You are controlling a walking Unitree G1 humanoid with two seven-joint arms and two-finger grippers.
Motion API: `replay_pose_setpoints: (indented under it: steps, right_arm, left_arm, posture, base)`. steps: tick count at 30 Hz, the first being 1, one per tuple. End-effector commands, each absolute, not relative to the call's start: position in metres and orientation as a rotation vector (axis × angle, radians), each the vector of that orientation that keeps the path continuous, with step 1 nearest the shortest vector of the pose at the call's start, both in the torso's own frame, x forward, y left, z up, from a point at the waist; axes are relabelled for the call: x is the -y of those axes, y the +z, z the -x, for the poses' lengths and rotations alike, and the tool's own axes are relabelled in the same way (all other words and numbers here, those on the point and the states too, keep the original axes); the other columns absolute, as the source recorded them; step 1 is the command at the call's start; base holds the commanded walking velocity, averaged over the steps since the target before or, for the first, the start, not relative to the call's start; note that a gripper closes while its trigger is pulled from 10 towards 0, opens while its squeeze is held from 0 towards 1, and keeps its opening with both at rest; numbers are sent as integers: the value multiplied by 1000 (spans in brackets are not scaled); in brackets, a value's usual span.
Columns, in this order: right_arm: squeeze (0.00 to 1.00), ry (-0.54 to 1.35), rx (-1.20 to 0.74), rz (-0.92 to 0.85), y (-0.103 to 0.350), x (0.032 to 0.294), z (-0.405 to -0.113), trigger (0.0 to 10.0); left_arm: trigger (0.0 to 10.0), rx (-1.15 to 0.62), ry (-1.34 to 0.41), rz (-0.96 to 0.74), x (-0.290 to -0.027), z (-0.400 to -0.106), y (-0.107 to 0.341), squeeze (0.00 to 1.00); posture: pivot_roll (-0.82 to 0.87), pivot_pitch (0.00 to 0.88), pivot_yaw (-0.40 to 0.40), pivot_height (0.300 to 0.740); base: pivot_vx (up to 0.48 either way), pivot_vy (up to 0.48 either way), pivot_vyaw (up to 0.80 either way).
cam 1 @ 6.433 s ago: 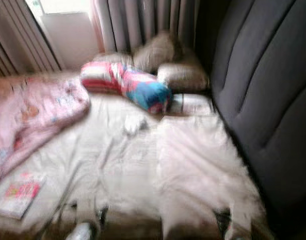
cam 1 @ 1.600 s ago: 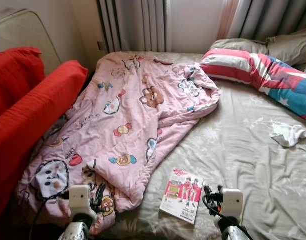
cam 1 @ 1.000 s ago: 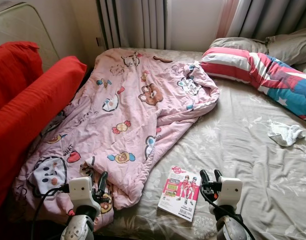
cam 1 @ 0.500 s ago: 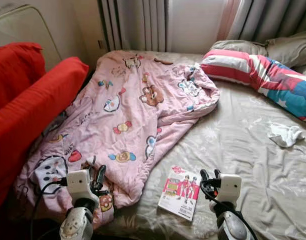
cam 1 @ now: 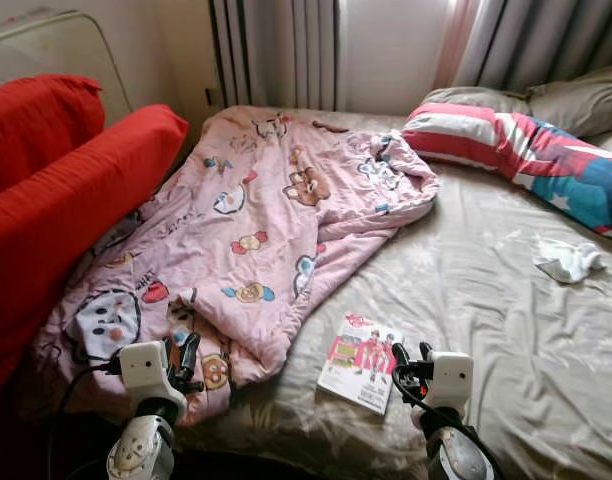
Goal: Clean up the room
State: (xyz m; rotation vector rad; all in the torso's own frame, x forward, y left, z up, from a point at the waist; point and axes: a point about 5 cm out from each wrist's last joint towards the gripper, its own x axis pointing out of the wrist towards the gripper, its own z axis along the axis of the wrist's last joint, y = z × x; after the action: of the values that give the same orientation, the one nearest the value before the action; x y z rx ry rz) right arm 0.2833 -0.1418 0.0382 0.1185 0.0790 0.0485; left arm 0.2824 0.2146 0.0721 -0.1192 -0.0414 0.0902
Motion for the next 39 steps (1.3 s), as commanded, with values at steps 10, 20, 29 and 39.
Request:
replay_pose_setpoints:
  steps: [10,20,29,39]
  right_arm:
    - [0,54,-124,-123,30,142,-283,10000]
    - [0,49,-120,-125,30,144,-285,10000]
    - [0,58,-119,-131,28,143,-284,10000]
    - [0,54,-161,-113,23,141,-285,10000]
  left_arm:
    - [10000,10,65,112,-213,-285,69,0]
    - [10000,18,49,117,-210,-286,70,0]
    - [10000,31,40,117,-209,-287,73,0]
    - [10000,40,20,110,-204,-289,77,0]
  posture:
    - [-67,177,30,627]
    - [-67,191,29,627]
    - [-64,201,28,602]
    - [-62,211,29,602]
  base:
    - [0,0,0]
    - [0,0,0]
    - [0,0,0]
    - [0,0,0]
